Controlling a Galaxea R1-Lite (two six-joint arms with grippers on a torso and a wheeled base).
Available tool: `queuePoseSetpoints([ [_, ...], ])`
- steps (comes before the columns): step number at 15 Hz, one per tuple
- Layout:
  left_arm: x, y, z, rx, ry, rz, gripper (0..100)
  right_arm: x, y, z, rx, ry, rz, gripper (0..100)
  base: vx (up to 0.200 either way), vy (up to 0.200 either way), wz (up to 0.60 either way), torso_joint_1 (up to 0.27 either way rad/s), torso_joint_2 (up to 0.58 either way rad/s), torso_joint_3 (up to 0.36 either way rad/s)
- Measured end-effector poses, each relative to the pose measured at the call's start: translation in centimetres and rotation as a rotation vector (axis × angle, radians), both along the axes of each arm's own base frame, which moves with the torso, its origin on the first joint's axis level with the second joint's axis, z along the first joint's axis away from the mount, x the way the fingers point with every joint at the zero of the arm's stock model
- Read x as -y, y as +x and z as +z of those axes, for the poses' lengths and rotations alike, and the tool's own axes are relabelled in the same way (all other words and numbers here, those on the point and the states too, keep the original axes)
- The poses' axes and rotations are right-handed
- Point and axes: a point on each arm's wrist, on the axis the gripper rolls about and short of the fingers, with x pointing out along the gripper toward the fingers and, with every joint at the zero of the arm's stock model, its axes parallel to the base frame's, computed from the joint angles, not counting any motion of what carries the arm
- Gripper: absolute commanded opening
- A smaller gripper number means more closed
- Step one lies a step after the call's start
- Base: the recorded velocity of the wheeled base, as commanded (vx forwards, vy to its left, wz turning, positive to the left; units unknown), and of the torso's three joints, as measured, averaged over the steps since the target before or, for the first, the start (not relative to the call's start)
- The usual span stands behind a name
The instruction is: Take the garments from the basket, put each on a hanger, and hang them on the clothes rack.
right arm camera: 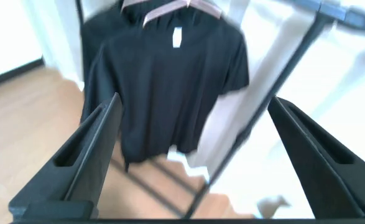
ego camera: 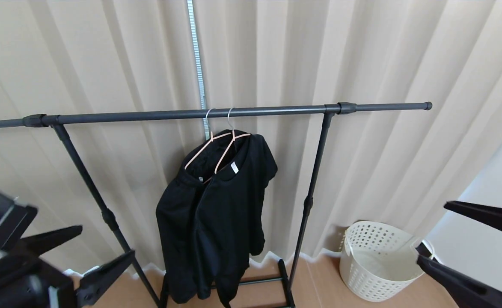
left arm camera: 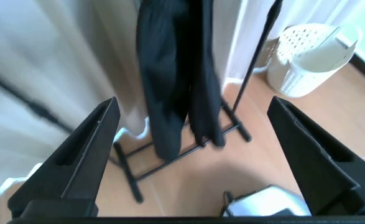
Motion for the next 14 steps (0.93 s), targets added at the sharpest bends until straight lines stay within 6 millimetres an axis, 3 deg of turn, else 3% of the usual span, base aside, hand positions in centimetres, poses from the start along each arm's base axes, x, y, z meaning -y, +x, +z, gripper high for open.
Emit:
queuePoseSetpoints([
  [3, -2.9, -5.8, -4.5, -0.003, 0.025, 0.0, 100, 2.6, -4.8, -2.5, -0.051, -0.021, -0.037, 100, 0.0, 0.0, 0.0, 0.0, 0.0, 0.0],
  [6, -4.2, -9.2, -8.0, -0.061, -0.044, -0.088, 100, 4.6, -8.3, -6.7, -0.063, 0.011, -0.122, 100, 0.0, 0.0, 0.0, 0.0, 0.0, 0.0],
  [9, -4.6, -9.8, -8.7, -0.029, -0.059, 0.017, 100, 5.2, -9.8, -9.6, -0.046, 0.039, -0.338, 100, 0.0, 0.0, 0.0, 0.0, 0.0, 0.0],
  [12, -4.8, -10.2, -8.9, 0.013, -0.064, 0.25, 100, 5.0, -10.5, -10.4, 0.011, 0.061, -0.533, 100, 0.0, 0.0, 0.0, 0.0, 0.0, 0.0],
  [14, -4.7, -10.9, -8.9, 0.097, -0.097, 0.291, 100, 5.0, -10.8, -10.6, 0.051, 0.07, -0.589, 100, 0.0, 0.0, 0.0, 0.0, 0.0, 0.0],
])
